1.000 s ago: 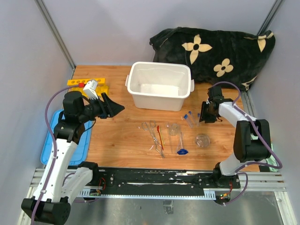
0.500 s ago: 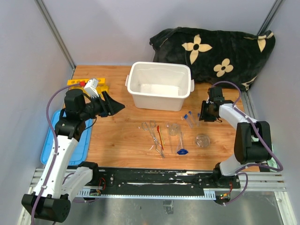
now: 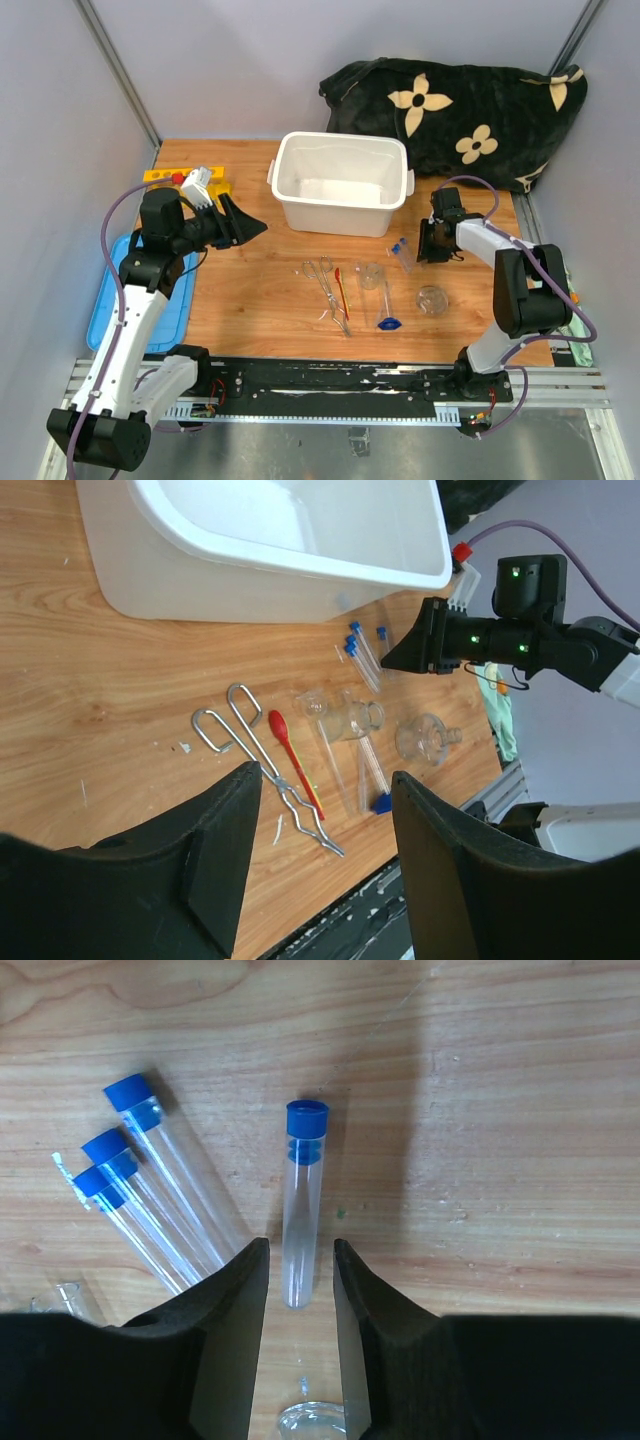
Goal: Organize the chemistry lab equipment
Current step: Pick up the test tube at the center of the board.
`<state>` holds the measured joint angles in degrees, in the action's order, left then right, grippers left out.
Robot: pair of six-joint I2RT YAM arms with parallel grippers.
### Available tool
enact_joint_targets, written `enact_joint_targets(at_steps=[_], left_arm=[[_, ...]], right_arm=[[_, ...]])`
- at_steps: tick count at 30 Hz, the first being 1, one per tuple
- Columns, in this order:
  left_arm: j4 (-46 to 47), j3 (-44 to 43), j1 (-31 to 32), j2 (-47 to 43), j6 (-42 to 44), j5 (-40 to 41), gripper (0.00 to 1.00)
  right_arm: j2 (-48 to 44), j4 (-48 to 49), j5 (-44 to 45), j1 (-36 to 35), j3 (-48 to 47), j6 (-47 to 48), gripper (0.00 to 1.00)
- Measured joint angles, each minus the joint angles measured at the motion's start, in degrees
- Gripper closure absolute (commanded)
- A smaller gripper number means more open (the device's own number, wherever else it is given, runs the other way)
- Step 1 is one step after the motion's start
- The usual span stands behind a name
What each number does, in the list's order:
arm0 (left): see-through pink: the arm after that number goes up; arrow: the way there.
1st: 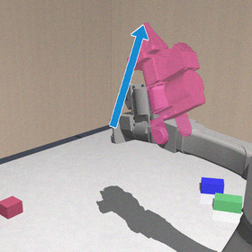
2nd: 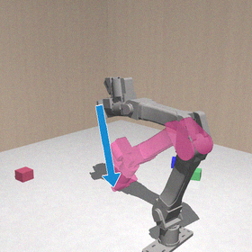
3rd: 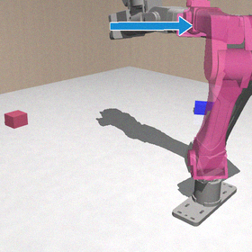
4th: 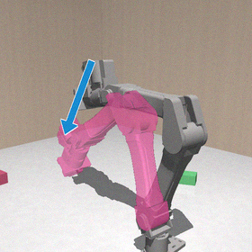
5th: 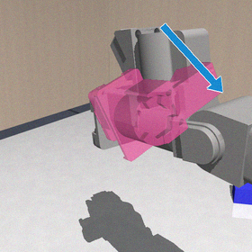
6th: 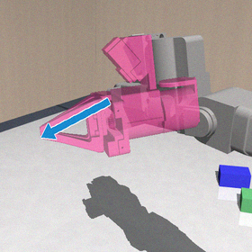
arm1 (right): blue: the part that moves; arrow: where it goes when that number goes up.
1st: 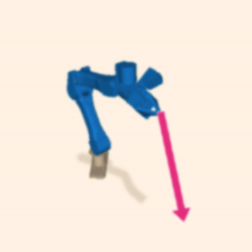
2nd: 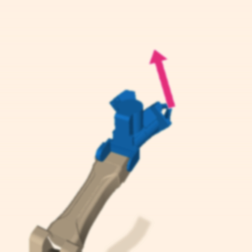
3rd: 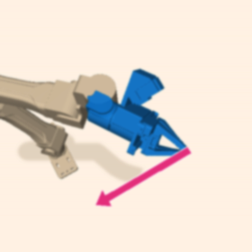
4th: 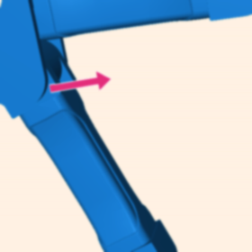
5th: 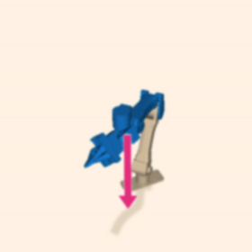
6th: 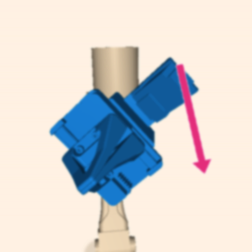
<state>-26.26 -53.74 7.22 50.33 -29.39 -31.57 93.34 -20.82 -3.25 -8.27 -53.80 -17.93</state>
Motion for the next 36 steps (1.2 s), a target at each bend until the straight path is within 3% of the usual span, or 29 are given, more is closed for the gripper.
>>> enact_joint_targets(at_steps=[8, 12, 14, 22, 26, 36], left_arm=[[0.0, 0.0, 0.0, 0.2, 0.0, -0.02, 0.41], [0.0, 0.0, 0.0, 0.2, 0.0, -0.02, 0.41], [0.0, 0.0, 0.0, 0.22, 0.0, -0.02, 0.41], [0.24, -1.07, 0.0, 2.16, -0.28, -0.33, 0.39], [1.01, -2.47, 0.0, 4.46, -0.42, -1.16, 0.39], [3.76, -3.45, 0.0, 9.01, 0.26, -3.19, 0.39]], right_arm=[[1.27, 0.07, 2.54, -0.2, -0.44, -0.09, 0.73], [1.29, 0.04, 3.41, -0.22, -0.44, -0.09, 0.86], [1.29, 0.02, 3.48, -0.22, -0.44, -0.13, 0.98], [0.33, -0.5, 4.09, -1.01, -0.37, -0.07, 0.99], [-6.64, -3.43, 7.52, -4.37, -0.35, -0.02, 0.99], [-38.62, -3.43, 10.99, -18.16, 1.14, 0.61, 0.99]])
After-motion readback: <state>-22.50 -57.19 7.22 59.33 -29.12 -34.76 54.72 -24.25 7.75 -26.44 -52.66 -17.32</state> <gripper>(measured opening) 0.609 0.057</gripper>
